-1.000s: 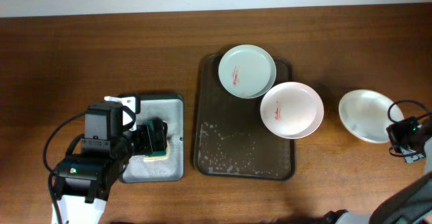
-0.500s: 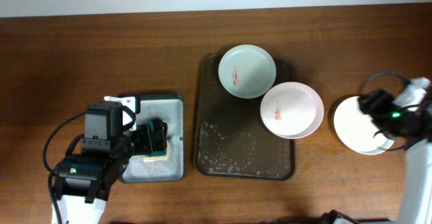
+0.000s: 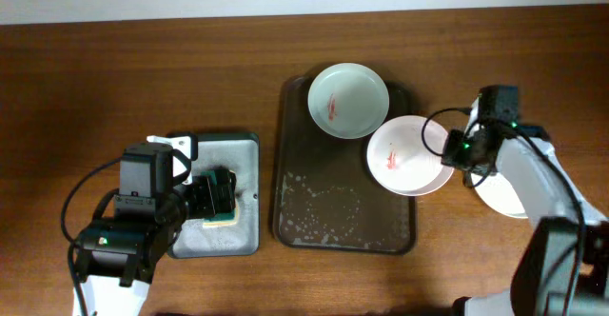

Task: Clean dirty plates on tray and stack at the side
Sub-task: 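Drag the pink plate toward the tray center with the right gripper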

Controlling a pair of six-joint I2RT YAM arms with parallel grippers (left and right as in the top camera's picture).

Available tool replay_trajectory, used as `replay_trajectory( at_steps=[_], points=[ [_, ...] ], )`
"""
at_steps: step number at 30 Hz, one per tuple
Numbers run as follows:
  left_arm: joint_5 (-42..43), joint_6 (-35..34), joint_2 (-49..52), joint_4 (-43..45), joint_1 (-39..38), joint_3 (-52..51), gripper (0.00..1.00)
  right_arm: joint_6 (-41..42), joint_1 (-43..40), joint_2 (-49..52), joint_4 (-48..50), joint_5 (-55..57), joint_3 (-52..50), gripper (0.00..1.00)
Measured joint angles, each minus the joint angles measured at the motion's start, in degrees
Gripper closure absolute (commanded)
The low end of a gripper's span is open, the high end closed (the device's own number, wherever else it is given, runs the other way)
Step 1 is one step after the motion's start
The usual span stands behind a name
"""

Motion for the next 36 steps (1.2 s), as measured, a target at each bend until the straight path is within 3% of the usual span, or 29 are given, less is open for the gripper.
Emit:
replay_trajectory(
  at_steps=[1,2,10,15,19,23,27,29,30,31,36],
  points=[
    [0.00,0.00,0.00,-0.02,0.00,0.00,0.01,0.13,0.00,1.20,0.22,0.11,-0.07,0.88],
    [-0.02,0.00,0.00,0.00,0.00,0.00,0.01,0.04,0.00,1.62,0.35,0.22,-0.07,0.96],
    [-0.02,0.00,0.00,0.00,0.00,0.00,0.01,1.46,-0.04,-0.42,-5.75,1.20,-0.07,0.96],
    [0.00,0.00,0.00,-0.02,0.00,0.00,0.01,1.68,0.98,-14.47,-13.64,-3.58,-0.04,0.96],
    [0.00,0.00,0.00,0.00,0.00,0.00,0.01,2.01,7.21,-19.71,-17.33,-7.23,-0.07,0.96],
    [-0.02,0.00,0.00,0.00,0.00,0.00,0.00,11.08,13.77,-18.93,-13.62,-8.15,-4.87,0.96],
    [-0.02,0.00,0.02,0.02,0.00,0.00,0.01,22.67,19.41,-17.66,-3.43,-8.31,-12.90,0.96],
    [-0.02,0.00,0.00,0.00,0.00,0.00,0.01,26.77,22.43,-17.57,-1.14,-8.00,-14.88,0.85],
    [-0.02,0.00,0.00,-0.02,0.00,0.00,0.00,27.52,23.37,-17.55,-0.83,-7.48,-15.08,0.62],
    [0.00,0.00,0.00,0.00,0.00,0.00,0.01,27.96,24.41,-17.55,-0.24,-6.78,-15.17,0.51],
    [2.84,0.02,0.02,-2.16,0.00,0.00,0.01,18.69,25.31,-17.88,-2.27,-5.60,-13.27,0.47]
  ],
)
